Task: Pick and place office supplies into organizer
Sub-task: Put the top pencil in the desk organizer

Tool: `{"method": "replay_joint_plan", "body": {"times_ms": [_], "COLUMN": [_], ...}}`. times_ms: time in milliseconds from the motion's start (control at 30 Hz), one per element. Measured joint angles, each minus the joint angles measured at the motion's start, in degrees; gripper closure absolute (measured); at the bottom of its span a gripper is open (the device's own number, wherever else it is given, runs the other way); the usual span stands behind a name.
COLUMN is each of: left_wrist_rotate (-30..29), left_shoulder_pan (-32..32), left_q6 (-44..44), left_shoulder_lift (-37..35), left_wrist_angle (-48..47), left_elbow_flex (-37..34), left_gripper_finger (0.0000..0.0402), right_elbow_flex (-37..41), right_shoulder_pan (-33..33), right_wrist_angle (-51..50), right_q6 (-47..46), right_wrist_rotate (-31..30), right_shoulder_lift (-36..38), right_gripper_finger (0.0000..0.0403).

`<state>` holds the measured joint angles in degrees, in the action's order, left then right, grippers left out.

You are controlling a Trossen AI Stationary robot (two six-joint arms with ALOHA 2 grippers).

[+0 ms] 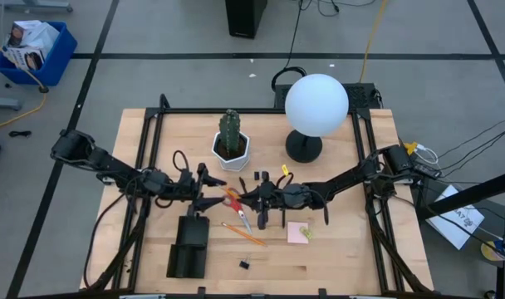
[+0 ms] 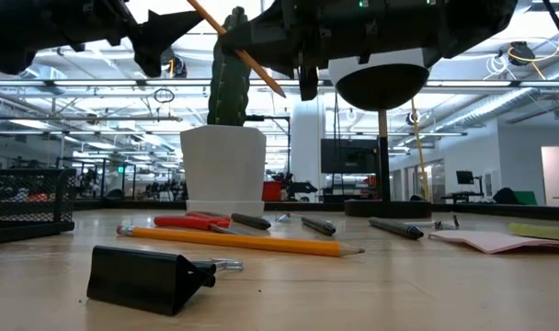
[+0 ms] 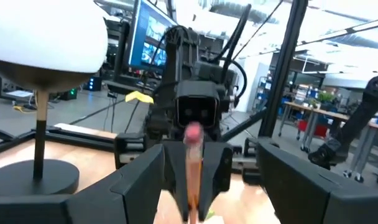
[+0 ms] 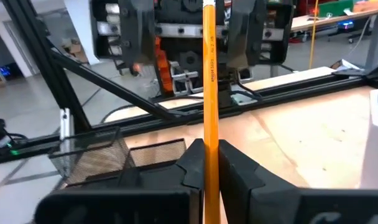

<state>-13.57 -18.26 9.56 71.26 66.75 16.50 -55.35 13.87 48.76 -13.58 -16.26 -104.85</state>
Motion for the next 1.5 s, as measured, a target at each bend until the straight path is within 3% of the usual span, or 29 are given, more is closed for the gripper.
{"method": "replay_joint_plan", "body": {"times_ms": [200,500,933,1233,1500], "left_wrist_rotate": [0.2,0.0,-0.2,1.4,1.5], "left_shoulder_pan": [0.2,0.3,0.2,-0.3,-2.4], "left_q6": [0.0,-0.5,-0.5,1.5,2.7], "left_shoulder_lift": [0.0,0.0,0.0,0.0,0.0], "left_wrist_angle": [-5.2,-6.4,-6.9,-6.9,-7.2], "left_elbow_flex": [2.0,2.9,2.9,2.9,2.9], "left_gripper_finger": [0.0166,0.0272,0.0378,0.0359,0.0381], "right_elbow_flex": [-0.3,-0.3,-0.3,-0.3,0.1], "right_shoulder_pan": [-0.3,-0.3,-0.1,1.5,3.5], "right_wrist_angle": [0.8,-0.9,-0.9,-1.2,-3.6], "right_q6": [-0.2,-0.3,0.6,2.8,6.9], "right_wrist_rotate": [0.6,0.7,1.3,1.3,1.3], "right_shoulder_lift": [0.0,-0.1,-0.1,0.1,4.3], "right_gripper_finger": [0.0383,0.0383,0.0378,0.0324,0.0269]}}
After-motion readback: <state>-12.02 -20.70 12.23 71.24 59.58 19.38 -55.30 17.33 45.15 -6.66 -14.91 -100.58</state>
